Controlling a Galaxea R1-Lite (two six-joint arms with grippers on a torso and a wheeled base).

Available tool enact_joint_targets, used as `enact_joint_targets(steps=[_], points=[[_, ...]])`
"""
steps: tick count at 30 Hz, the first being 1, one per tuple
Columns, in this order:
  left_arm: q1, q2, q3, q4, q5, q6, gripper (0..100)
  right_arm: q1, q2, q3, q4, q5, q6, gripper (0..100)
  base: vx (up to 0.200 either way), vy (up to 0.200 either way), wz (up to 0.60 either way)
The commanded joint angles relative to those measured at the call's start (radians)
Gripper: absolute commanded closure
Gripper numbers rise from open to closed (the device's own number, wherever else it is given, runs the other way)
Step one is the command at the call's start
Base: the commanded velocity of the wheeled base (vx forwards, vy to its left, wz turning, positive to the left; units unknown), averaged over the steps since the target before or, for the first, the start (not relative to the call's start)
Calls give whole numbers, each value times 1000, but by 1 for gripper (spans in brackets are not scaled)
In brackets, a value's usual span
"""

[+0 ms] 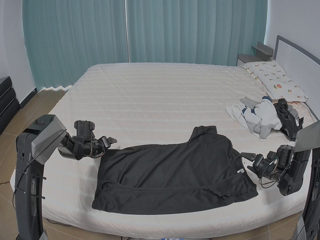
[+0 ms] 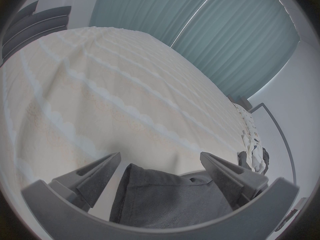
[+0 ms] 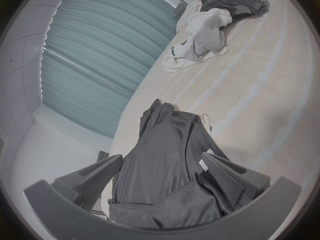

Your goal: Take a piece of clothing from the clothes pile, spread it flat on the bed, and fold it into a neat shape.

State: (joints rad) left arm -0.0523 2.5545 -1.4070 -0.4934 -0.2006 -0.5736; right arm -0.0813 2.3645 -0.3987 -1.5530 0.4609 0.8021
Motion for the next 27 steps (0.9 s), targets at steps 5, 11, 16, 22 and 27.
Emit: enact_joint_targets(steps=[5,11,16,22,27], points=[[-1,9,0,-2,-3,1,0,2,4,-3,-7,2,0,0,0,0,0],[-1,15,5,-10,0,8,100,5,2,-5,-7,1,-1,0,0,0,0],[16,9,36,-20,15,12,100,5,-10,-80,2,-1,-27,0,0,0,0],[12,3,72,-100,30,1,100,25,-51,-215,148,-1,-50,0,0,0,0],[11,-8,132,-238,55,-22,100,54,-70,-453,502,-31,-170,0,0,0,0]])
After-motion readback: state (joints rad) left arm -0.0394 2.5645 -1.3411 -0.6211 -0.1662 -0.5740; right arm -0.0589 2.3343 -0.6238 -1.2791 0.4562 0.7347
